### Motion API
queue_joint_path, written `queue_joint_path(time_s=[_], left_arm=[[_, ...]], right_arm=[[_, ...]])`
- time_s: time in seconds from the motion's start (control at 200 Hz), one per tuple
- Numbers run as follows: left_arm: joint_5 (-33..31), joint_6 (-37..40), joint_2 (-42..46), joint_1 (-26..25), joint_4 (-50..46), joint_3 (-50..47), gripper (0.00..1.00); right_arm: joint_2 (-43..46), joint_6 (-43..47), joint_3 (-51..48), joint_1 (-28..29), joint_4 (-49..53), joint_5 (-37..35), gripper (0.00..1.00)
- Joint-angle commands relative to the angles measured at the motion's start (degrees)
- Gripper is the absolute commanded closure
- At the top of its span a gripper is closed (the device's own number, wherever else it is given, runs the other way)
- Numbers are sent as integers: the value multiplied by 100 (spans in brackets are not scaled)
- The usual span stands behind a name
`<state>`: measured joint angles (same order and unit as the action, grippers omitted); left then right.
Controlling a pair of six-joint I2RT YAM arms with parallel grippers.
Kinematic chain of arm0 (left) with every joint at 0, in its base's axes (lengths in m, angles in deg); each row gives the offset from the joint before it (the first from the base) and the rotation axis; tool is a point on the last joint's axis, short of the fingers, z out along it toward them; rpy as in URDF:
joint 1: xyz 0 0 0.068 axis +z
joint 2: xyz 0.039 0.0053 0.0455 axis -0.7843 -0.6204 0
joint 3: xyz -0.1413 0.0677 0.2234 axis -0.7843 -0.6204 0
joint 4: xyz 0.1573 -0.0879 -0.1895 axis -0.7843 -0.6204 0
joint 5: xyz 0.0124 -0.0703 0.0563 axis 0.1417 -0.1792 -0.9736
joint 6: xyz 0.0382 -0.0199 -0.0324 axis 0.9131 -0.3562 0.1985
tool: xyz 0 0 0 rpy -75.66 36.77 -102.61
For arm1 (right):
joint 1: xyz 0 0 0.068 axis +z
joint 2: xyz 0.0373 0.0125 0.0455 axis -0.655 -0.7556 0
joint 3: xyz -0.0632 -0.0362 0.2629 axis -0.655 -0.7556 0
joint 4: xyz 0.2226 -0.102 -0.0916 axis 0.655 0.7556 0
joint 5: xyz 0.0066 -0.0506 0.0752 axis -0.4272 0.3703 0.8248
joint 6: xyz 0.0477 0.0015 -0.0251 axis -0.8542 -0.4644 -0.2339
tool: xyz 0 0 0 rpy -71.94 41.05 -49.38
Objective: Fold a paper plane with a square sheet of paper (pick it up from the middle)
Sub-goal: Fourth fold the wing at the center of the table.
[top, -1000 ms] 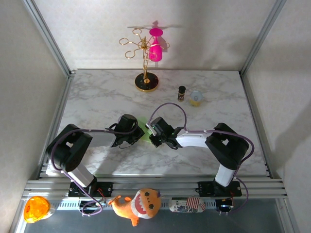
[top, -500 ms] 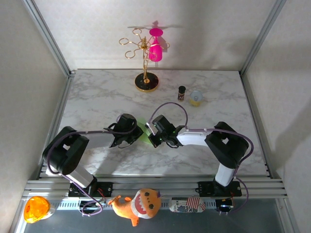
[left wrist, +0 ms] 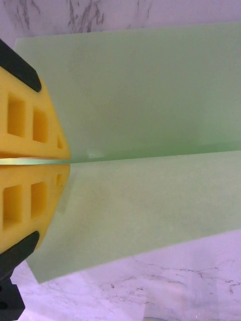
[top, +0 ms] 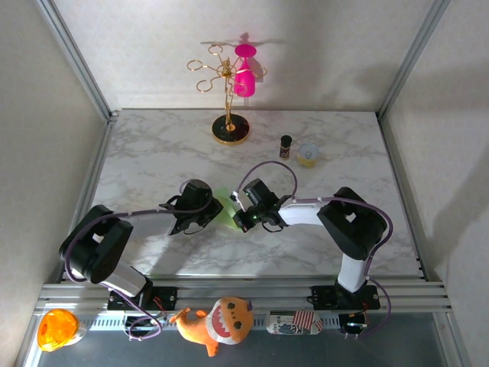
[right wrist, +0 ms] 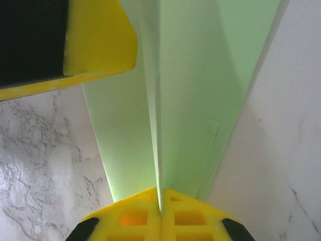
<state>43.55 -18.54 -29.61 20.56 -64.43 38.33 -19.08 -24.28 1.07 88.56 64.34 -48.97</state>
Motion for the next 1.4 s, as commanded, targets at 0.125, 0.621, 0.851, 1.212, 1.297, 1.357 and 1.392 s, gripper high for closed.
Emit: queue_joint_path(time_s=[0.125, 0.621, 0.851, 1.212, 1.297, 1.357, 1.392], left_arm=[[399, -124, 77, -37, 969, -328, 85], [828, -165, 108, 103, 2637, -895, 86], [1033, -212, -144, 110, 3097, -880, 91], [1076, -379, -600, 103, 3216, -695, 97], [1010, -410, -654, 112, 3131, -662, 98], [985, -432, -687, 112, 3083, -669, 98], [970, -446, -709, 112, 3071, -669, 98]], right_arm=[[-236, -265, 142, -210, 152, 670, 92], [-434, -409, 221, -464, 275, 1220, 91], [-512, -430, 274, -523, 364, 1326, 89], [-575, -432, 309, -555, 440, 1403, 84], [-560, -453, 292, -579, 440, 1398, 83], [-533, -466, 257, -602, 414, 1429, 82], [-522, -487, 240, -614, 393, 1455, 82]])
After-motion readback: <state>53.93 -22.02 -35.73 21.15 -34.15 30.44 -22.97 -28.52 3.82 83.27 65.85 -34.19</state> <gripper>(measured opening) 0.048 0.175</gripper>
